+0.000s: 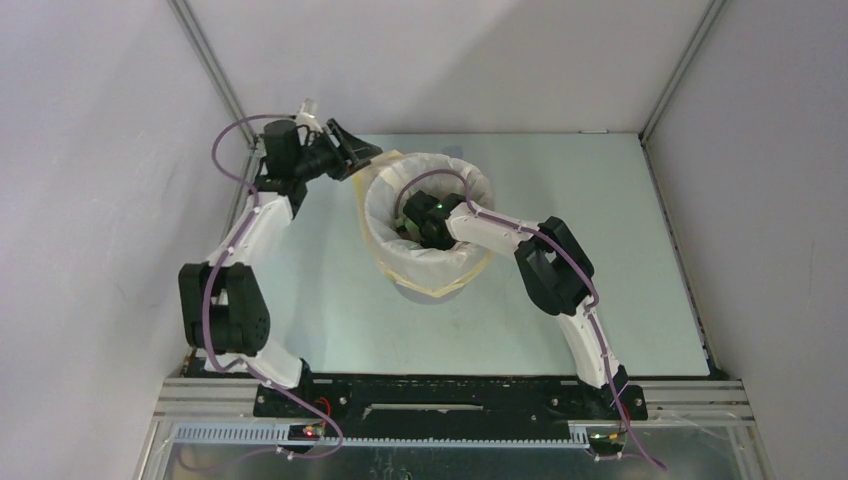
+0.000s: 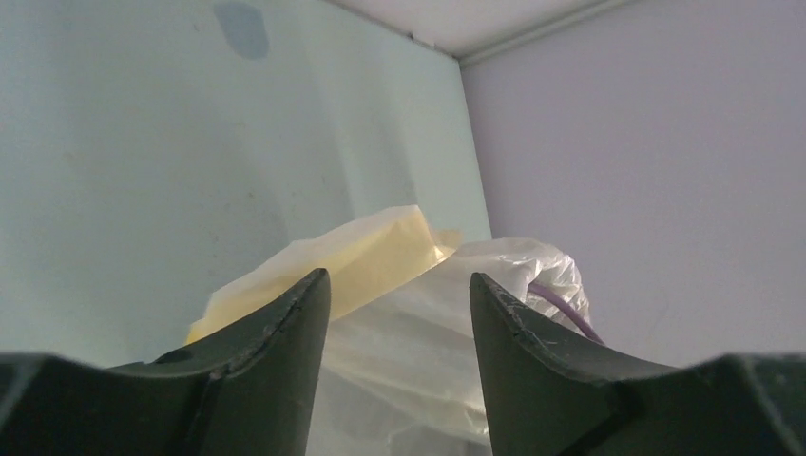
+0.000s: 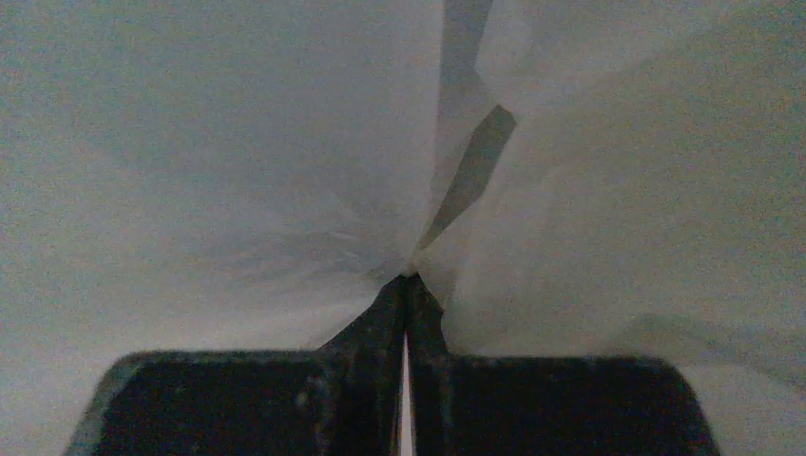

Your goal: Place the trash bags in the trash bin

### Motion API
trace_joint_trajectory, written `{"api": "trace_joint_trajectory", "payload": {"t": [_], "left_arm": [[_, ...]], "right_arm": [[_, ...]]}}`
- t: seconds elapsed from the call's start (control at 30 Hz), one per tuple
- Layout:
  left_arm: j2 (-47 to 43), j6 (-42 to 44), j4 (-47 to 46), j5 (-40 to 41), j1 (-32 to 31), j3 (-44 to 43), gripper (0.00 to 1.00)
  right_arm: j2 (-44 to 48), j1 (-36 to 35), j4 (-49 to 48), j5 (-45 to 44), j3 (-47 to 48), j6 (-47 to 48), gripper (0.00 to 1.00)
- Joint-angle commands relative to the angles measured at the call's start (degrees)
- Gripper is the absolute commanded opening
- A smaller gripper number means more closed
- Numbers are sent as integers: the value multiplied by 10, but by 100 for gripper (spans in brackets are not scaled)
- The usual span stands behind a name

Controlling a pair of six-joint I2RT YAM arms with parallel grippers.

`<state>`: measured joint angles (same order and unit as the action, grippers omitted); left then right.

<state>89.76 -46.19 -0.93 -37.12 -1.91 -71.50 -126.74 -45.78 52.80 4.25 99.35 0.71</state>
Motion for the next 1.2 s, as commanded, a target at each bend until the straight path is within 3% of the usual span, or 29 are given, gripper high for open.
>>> {"api": "trace_joint_trajectory", "payload": {"t": [0.0,0.3,0.67,1.03,1.17], "left_arm": [[45,34,50,-47,-33,-52,58],[106,105,144,95,-57,-42,49],[125,119,162,167,-42,-23,50],[43,85,88,190,10,65,68],[8,30,2,186,51,141,73]], "right_arm": [[10,-3,-17,7,-8,10,0],[8,-2,-16,8,-10,8,0],[12,-1,-14,7,-9,7,0],[15,-1,-15,9,-11,4,0],[17,-1,-15,8,-12,3,0]]}}
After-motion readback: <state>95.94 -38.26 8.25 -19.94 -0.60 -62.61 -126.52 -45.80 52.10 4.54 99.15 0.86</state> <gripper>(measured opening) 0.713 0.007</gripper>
